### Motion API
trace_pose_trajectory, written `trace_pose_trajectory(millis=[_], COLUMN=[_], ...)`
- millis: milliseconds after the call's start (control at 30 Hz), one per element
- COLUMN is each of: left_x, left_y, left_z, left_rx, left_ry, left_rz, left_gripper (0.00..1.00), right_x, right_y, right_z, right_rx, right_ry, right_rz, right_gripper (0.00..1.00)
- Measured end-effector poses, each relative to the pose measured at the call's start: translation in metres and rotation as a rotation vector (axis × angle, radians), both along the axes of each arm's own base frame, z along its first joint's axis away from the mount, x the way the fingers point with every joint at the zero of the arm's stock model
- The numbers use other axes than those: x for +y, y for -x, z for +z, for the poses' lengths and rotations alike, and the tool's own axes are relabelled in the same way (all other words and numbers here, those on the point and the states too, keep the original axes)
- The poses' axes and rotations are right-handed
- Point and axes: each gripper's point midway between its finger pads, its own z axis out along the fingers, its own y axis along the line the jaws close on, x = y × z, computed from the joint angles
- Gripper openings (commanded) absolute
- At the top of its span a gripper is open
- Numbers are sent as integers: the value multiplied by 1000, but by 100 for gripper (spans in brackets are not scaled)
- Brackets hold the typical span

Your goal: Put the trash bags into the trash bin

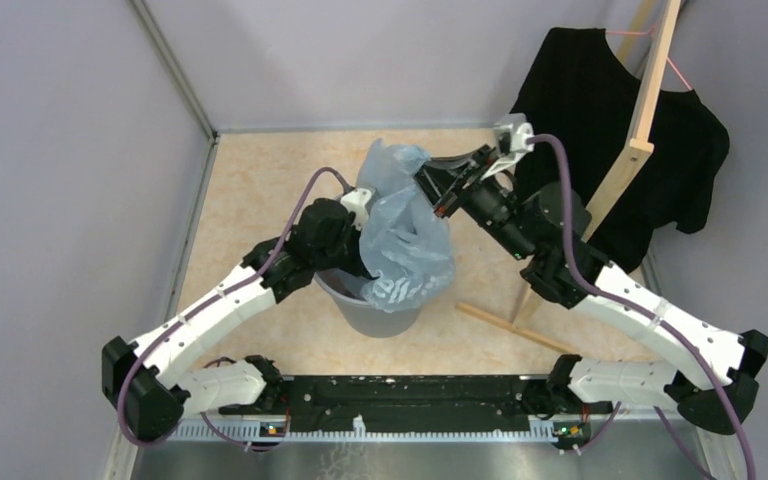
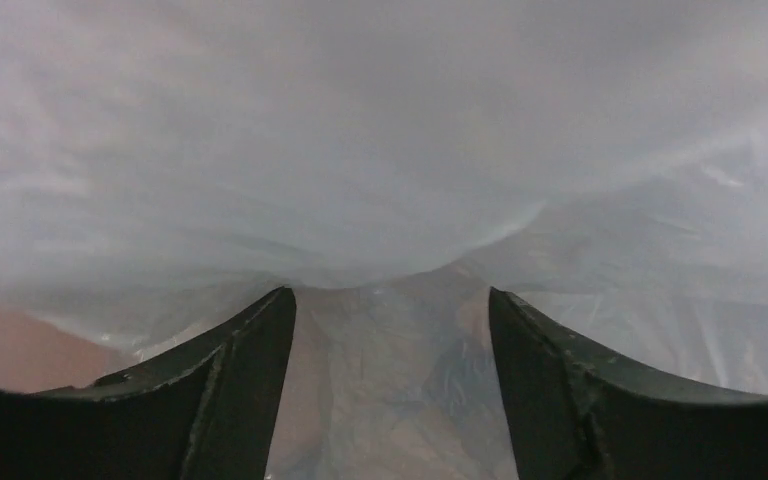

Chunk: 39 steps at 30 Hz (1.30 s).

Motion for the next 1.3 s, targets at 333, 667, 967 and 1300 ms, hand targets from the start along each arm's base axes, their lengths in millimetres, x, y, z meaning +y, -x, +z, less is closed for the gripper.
trace_pose_trajectory(millis=[333, 667, 967, 1300], left_x=[44, 24, -21, 16], left_y=[28, 107, 70, -4], left_z=[150, 194, 98, 57], left_rx=[-354, -402, -86, -151], left_ry=[123, 379, 333, 162], left_rz=[-12, -373, -322, 126], left_gripper=[99, 99, 64, 43], right_x=[22, 39, 44, 65], right_y=[-10, -21, -17, -18], right_z=[-53, -50, -17, -65], right_rx=[7, -7, -69, -37], right_ry=[222, 240, 105, 170], right_rz=[14, 20, 48, 111], right_gripper=[0, 0, 0, 0])
